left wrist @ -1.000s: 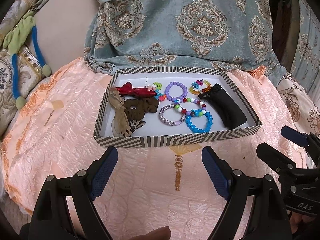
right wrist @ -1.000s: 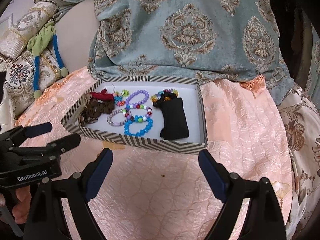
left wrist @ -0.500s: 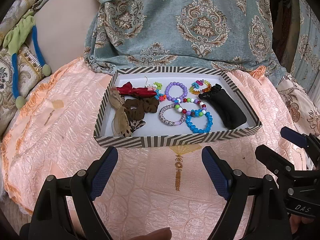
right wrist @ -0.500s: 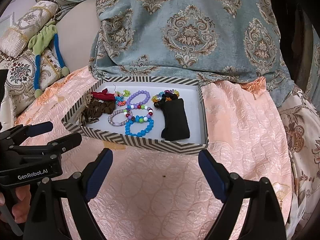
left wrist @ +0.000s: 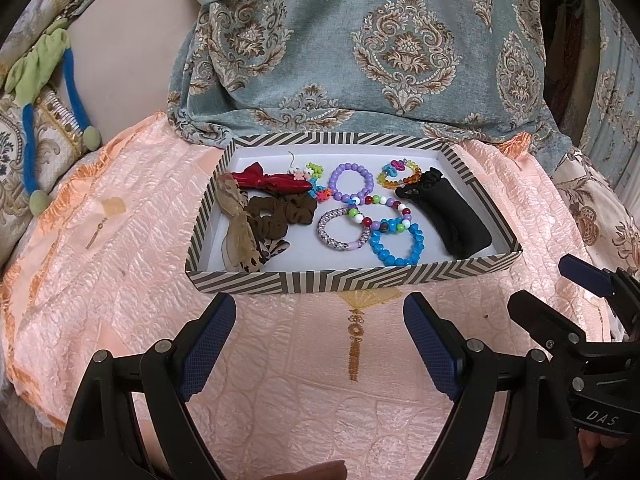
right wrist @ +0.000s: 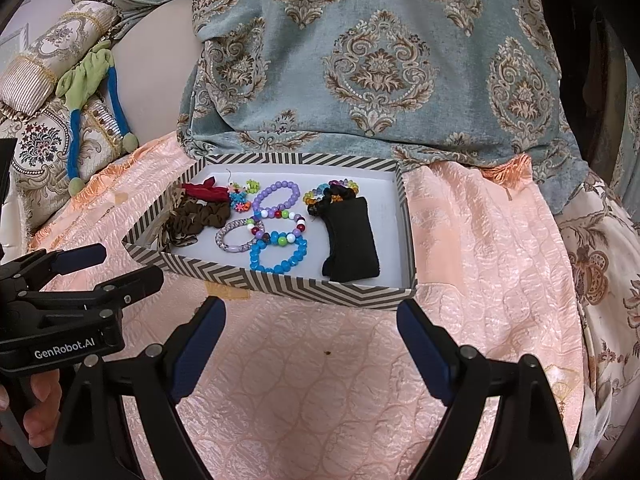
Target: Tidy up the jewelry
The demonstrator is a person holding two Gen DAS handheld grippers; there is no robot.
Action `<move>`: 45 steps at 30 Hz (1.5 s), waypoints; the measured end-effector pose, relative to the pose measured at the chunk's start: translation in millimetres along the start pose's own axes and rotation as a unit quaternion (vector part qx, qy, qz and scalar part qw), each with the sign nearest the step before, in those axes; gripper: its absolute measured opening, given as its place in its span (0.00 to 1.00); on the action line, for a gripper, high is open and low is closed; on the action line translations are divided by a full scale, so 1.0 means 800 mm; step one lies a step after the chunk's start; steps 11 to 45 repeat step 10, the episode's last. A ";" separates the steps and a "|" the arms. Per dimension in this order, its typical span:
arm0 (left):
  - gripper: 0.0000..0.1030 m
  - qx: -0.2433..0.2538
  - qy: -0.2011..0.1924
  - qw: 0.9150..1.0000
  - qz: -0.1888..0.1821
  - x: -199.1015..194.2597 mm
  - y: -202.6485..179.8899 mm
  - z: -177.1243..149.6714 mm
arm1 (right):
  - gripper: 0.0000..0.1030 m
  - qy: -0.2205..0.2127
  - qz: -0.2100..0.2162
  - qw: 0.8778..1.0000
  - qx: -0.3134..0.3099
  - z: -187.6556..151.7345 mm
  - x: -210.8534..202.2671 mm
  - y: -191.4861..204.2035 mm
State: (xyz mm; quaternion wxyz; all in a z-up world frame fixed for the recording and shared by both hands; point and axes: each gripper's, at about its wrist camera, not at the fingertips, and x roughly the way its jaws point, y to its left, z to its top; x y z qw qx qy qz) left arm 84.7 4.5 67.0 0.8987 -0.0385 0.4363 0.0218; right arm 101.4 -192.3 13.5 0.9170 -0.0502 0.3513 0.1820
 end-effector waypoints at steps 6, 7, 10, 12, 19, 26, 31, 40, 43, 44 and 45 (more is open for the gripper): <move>0.70 0.002 -0.005 1.000 -0.004 -0.004 -0.004 -0.003 | 0.87 0.000 0.000 1.000 0.000 0.000 0.000 0.000; 0.70 0.003 -0.008 1.000 -0.003 -0.005 -0.004 -0.003 | 0.87 0.000 0.000 1.000 0.000 0.000 0.000 0.001; 0.70 0.005 -0.012 1.000 -0.003 -0.008 -0.005 -0.003 | 0.87 0.000 0.000 1.000 0.000 0.000 0.000 0.001; 0.70 0.005 -0.012 1.000 -0.003 -0.008 -0.005 -0.003 | 0.87 0.000 0.000 1.000 0.000 0.000 0.000 0.001; 0.70 0.005 -0.012 1.000 -0.003 -0.008 -0.005 -0.003 | 0.87 0.000 0.000 1.000 0.000 0.000 0.000 0.001; 0.70 0.005 -0.012 1.000 -0.003 -0.008 -0.005 -0.003 | 0.87 0.000 0.000 1.000 0.000 0.000 0.000 0.001; 0.70 0.005 -0.012 1.000 -0.003 -0.008 -0.005 -0.003 | 0.87 0.000 0.000 1.000 0.000 0.000 0.000 0.001; 0.70 0.005 -0.012 1.000 -0.003 -0.008 -0.005 -0.003 | 0.87 0.000 0.000 1.000 0.000 0.000 0.000 0.001; 0.70 0.005 -0.012 1.000 -0.003 -0.008 -0.005 -0.003 | 0.87 0.000 0.000 1.000 0.000 0.000 0.000 0.001; 0.70 0.005 -0.012 1.000 -0.003 -0.008 -0.005 -0.003 | 0.87 0.000 0.000 1.000 0.000 0.000 0.000 0.001; 0.70 0.005 -0.012 1.000 -0.003 -0.008 -0.005 -0.003 | 0.87 0.000 0.000 1.000 0.000 0.000 0.000 0.001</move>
